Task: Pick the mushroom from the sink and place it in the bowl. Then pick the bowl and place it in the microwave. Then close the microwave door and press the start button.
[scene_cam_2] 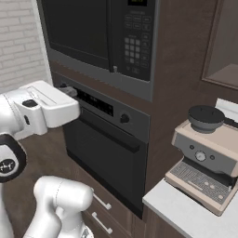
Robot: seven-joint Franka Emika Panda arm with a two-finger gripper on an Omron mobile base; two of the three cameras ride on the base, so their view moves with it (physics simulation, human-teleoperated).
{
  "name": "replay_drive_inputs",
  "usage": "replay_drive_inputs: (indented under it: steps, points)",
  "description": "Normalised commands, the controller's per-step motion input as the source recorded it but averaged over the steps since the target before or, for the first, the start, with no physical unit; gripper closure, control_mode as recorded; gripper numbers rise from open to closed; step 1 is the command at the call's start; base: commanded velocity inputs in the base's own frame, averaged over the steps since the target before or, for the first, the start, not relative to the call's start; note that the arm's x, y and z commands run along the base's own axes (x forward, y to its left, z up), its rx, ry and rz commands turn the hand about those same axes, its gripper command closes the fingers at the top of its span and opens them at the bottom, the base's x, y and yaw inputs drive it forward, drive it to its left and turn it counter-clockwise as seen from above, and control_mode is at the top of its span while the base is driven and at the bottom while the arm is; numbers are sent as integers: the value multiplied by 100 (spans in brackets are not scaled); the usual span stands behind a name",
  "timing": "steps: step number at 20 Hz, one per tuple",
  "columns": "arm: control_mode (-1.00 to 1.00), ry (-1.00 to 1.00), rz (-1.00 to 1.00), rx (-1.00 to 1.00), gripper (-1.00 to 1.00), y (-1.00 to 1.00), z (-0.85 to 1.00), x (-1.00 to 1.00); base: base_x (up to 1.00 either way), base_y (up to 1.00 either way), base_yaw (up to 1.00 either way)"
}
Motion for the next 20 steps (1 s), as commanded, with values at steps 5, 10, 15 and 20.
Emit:
replay_drive_inputs:
  steps: [5,10,15,20]
  points:
    - [-100,-5,4,0,100,-10,0,36,0,0,0]
    - [-100,0,1,0,100,0,0,31,0,0,0]
    - [-100,1,3,0,100,0,-4,35,0,0,0]
    - [-100,3,6,3,100,-9,-10,32,0,0,0]
